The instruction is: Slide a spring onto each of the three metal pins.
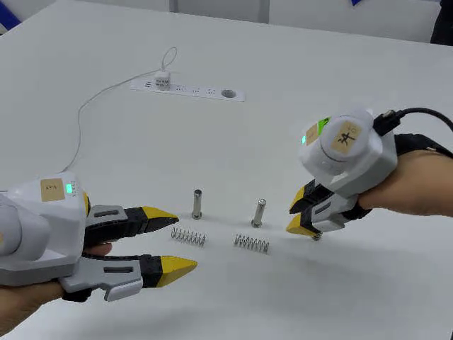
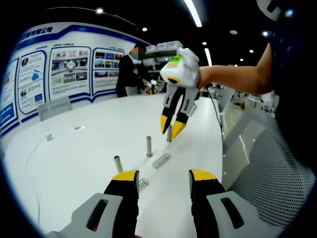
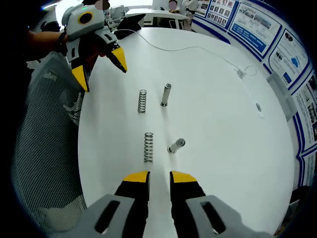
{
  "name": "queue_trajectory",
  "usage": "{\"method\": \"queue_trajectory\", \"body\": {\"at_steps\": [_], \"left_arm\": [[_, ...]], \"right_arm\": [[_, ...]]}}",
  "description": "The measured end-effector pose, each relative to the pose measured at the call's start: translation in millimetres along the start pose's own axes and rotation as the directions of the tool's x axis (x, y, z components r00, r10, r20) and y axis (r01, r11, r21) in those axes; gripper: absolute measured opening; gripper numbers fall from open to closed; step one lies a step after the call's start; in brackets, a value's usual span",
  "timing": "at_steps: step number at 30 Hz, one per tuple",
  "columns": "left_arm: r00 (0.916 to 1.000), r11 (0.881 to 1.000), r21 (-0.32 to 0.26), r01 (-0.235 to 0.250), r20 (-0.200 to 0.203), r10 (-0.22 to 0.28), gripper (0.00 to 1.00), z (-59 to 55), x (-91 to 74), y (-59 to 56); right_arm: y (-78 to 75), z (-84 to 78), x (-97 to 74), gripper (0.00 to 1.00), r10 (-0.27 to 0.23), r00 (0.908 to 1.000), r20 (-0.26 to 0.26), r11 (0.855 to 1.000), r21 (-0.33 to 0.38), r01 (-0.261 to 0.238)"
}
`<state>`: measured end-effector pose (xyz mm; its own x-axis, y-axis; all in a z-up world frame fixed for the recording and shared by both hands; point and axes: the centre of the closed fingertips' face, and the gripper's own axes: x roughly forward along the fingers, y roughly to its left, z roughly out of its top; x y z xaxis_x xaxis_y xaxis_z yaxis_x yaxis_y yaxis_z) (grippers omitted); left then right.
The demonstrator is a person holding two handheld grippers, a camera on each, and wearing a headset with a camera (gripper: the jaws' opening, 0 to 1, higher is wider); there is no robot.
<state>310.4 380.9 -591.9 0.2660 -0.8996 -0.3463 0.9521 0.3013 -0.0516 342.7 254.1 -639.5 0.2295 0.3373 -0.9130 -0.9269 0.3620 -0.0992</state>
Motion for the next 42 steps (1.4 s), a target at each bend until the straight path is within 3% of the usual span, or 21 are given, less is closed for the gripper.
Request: {"method": "queue_trajectory", "body": {"at_steps": [4,19,32,42], "left_arm": [[1.0000,1.000,-0.005,-0.007,0.001,0.007,0.42,-1.3,-1.3,1.8],[1.0000,1.000,-0.011,-0.001,0.007,0.002,0.41,-3.6,1.4,1.0],[0.9999,1.000,-0.006,0.012,0.007,-0.012,0.41,-2.9,3.2,1.9],[0.9991,0.999,0.013,0.041,-0.011,-0.041,0.41,-1.9,10.4,-4.1]], "right_arm": [[5.9,0.2,14.6,0.17,0.027,0.9996,-0.011,1.000,-0.010,-0.027],[15.6,6.1,40.5,0.15,0.065,0.9975,-0.027,0.998,-0.012,-0.065],[16.8,-0.7,49.7,0.12,0.078,0.9955,-0.055,0.997,0.002,-0.078],[20.0,-0.2,46.4,0.12,0.077,0.9961,-0.044,0.997,0.008,-0.077]]}}
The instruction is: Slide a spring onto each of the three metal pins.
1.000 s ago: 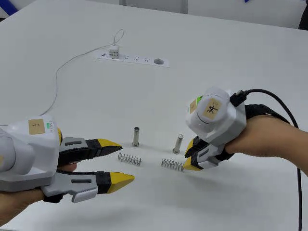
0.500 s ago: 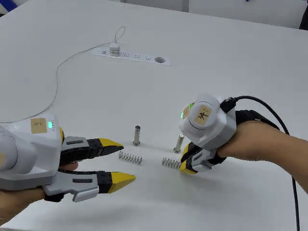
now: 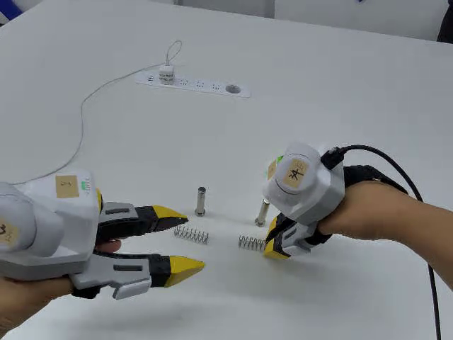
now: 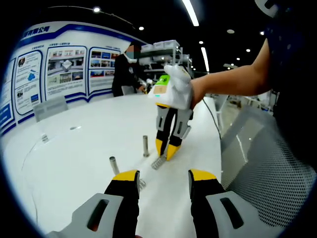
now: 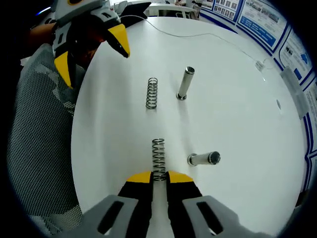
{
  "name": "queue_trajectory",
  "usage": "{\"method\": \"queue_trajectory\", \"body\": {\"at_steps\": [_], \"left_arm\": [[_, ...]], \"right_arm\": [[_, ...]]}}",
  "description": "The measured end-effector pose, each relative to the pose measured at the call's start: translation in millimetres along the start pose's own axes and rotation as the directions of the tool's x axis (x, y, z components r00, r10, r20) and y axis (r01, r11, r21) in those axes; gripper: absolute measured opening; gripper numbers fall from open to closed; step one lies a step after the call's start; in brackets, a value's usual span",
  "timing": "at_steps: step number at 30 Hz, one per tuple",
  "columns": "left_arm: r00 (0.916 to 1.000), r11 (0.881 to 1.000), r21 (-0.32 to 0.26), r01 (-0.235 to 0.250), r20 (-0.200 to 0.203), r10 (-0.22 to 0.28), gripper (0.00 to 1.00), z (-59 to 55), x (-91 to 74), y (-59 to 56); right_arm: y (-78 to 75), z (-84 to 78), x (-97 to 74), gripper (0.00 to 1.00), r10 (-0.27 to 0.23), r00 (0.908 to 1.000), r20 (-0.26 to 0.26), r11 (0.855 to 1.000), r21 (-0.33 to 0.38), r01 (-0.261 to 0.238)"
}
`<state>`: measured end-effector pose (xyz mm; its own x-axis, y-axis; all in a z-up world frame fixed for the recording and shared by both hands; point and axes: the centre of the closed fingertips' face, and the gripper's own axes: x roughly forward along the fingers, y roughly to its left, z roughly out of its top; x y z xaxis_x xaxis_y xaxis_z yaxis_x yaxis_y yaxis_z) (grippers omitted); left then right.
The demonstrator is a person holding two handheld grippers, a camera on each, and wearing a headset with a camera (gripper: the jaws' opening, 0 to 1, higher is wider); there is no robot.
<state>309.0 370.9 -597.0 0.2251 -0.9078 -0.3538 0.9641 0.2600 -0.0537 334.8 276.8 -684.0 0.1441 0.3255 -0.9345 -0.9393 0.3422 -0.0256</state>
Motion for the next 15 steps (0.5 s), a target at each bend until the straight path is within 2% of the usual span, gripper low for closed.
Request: {"method": "queue_trajectory", "body": {"at_steps": [6,15], "left_arm": [[0.9995,0.999,0.023,0.025,-0.018,-0.024,0.40,1.2,8.3,-4.6],[0.9971,0.997,0.054,0.062,-0.048,-0.059,0.40,2.2,20.8,-10.2]], "right_arm": [[5.3,2.4,-8.9,0.11,0.009,0.9999,0.013,1.000,-0.003,-0.009],[20.9,14.3,-26.5,0.11,0.028,0.9991,0.032,0.998,-0.053,-0.026]]}}
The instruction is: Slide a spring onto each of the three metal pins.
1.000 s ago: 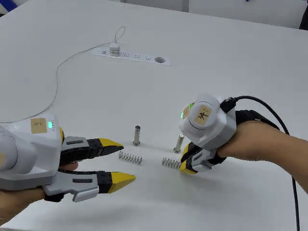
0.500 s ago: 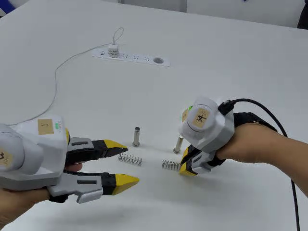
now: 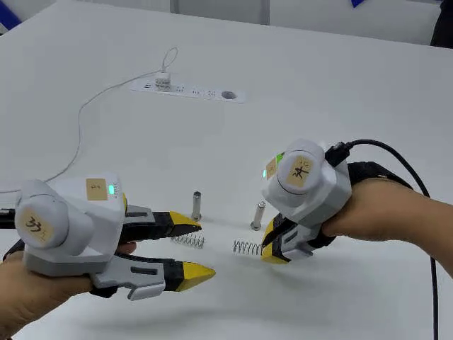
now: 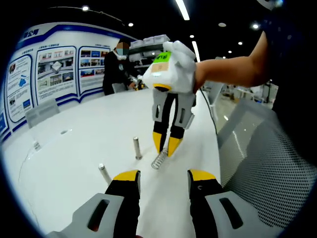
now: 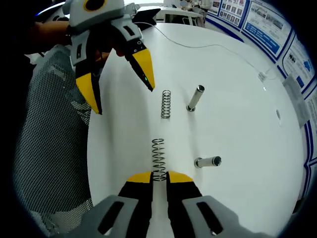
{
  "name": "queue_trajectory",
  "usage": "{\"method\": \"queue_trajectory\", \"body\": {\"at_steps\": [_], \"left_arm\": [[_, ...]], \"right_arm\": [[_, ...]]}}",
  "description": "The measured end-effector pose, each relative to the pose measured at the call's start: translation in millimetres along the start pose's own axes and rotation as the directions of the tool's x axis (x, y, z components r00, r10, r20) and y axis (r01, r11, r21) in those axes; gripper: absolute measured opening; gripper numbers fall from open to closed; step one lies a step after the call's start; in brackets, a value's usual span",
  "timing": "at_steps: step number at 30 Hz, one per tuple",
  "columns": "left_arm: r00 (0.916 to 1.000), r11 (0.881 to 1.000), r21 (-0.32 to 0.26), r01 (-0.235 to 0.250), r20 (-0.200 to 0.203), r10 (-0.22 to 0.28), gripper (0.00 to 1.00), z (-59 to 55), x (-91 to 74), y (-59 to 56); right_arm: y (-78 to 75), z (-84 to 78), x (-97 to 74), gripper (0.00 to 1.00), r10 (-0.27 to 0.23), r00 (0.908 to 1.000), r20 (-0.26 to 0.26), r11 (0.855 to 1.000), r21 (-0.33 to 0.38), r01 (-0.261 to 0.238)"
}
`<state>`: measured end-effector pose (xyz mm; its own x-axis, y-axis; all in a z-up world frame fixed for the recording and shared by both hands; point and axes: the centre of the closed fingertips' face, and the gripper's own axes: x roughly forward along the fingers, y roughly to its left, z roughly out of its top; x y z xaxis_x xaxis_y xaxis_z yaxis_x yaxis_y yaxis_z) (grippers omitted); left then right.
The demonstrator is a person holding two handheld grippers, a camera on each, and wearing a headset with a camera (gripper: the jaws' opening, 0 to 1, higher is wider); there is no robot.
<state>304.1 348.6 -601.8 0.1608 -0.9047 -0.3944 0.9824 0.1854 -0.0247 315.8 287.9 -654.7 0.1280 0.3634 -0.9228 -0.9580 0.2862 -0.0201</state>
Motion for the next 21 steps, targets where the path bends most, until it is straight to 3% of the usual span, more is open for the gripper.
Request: {"method": "queue_trajectory", "body": {"at_steps": [12,21], "left_arm": [[0.9993,0.999,0.032,0.037,-0.012,-0.036,0.37,3.5,8.7,-6.0],[0.9984,0.996,0.063,0.056,-0.004,-0.056,0.28,6.5,11.5,-8.6]], "right_arm": [[22.4,33.6,-20.9,0.11,0.026,0.9982,0.054,0.996,-0.091,-0.021],[27.7,44.4,-25.3,0.11,0.027,0.9977,0.062,0.991,-0.130,-0.019]]}}
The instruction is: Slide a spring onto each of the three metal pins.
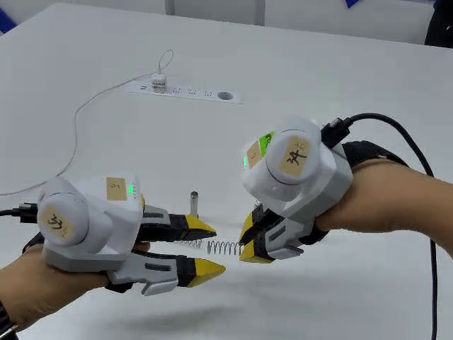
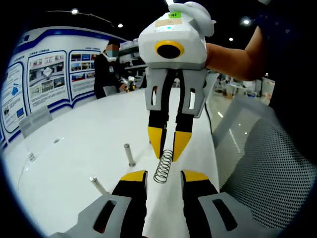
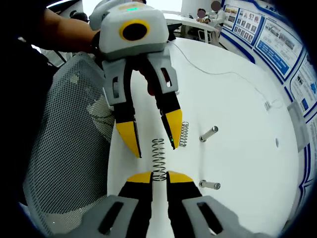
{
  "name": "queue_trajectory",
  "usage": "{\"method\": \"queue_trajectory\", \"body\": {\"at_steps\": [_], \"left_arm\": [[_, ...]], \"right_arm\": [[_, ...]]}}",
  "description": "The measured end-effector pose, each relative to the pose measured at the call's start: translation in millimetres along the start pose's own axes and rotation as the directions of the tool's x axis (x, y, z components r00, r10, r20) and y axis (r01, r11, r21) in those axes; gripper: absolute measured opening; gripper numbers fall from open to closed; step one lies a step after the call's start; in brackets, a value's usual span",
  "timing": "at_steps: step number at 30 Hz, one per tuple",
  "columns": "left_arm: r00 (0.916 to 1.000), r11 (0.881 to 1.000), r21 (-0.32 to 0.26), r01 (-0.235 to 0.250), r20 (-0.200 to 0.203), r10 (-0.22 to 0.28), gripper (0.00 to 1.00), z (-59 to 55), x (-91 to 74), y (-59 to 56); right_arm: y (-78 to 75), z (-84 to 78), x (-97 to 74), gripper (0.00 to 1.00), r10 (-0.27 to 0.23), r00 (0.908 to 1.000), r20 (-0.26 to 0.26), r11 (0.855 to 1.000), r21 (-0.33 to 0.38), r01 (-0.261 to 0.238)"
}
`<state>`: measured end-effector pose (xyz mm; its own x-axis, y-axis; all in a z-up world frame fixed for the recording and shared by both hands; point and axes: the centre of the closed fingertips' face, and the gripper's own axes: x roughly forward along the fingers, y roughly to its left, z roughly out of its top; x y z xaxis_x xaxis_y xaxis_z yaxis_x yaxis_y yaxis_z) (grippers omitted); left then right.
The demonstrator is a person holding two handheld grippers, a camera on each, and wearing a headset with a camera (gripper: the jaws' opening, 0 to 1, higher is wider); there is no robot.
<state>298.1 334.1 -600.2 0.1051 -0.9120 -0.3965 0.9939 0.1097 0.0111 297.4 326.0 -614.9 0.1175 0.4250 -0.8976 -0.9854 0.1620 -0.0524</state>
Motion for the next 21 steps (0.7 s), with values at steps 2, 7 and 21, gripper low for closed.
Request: {"method": "queue_trajectory", "body": {"at_steps": [2,7,21], "left_arm": [[1.0000,1.000,0.009,0.003,0.002,-0.003,0.25,1.2,-0.1,-0.2],[1.0000,1.000,0.017,0.005,0.007,-0.006,0.23,3.8,0.3,-0.5],[0.9996,0.999,0.037,0.024,0.013,-0.024,0.13,2.2,1.7,-2.6]], "right_arm": [[0.0,1.0,-0.7,0.11,-0.001,1.0000,0.000,1.000,-0.008,0.001],[0.5,2.5,-2.1,0.11,-0.005,1.0000,0.002,1.000,-0.019,0.005],[4.5,2.3,-3.3,0.11,-0.004,1.0000,0.002,0.999,-0.037,0.004]]}}
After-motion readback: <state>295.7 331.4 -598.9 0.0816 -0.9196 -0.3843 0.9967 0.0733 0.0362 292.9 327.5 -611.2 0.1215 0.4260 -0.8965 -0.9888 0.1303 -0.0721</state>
